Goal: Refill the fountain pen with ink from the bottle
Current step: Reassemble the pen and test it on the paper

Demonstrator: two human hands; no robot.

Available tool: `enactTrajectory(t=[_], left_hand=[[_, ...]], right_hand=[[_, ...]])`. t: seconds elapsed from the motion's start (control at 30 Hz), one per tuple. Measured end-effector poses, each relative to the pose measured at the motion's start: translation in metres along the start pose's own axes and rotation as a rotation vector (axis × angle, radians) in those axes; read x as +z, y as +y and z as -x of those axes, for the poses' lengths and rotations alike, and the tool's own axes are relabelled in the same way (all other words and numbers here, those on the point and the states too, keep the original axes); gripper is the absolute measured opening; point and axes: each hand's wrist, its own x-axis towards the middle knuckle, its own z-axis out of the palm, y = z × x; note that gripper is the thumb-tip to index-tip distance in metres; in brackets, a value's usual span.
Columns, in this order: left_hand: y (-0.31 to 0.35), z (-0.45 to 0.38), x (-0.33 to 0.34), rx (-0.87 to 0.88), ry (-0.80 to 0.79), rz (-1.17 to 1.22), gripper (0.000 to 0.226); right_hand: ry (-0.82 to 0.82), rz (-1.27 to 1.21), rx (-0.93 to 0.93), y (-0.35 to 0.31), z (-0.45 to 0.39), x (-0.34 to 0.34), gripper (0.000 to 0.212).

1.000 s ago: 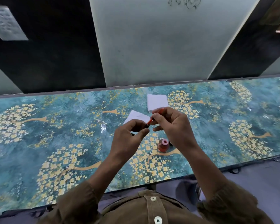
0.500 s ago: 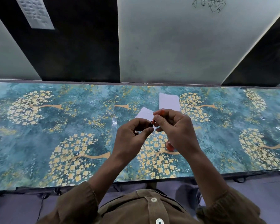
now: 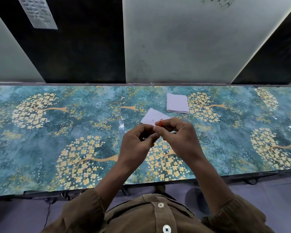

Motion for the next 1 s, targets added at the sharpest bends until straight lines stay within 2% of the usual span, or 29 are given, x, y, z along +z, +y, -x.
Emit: enactTrajectory(t=[0.13,0.37,0.5,0.7,0.83,1.0], left_hand=[[-0.003,0.0,-0.001,-0.019,0.002,0.025,0.01],[-0.011,0.002,-0.003,-0.057,0.012,-0.003,0.008],[-0.027,0.01,-0.006,-0.142,0.003,-0.1,0.01],[-0.052,0.018,-0.007,-0.242,-0.052,-0.22,0.011],[-0.058,0.014,-0.012,-0.315,0.043,-0.235,0.008],[-0.059,0.011,-0.023,-0.362,0.16,-0.187,0.01]], right_hand=[[-0.017,-0.045,0.032,0.003,0.004,0.002,0.021],[-0.052,-0.133,0.099,0.015,0.005,0.008,0.017],[-0.062,-0.232,0.206,0.029,0.007,0.016,0.004],[-0.165,-0.203,0.366,0.065,0.01,0.028,0.009],[-0.142,-0.178,0.465,0.09,-0.007,0.036,0.014],[-0.137,0.008,0.519,0.123,-0.046,0.061,0.01]])
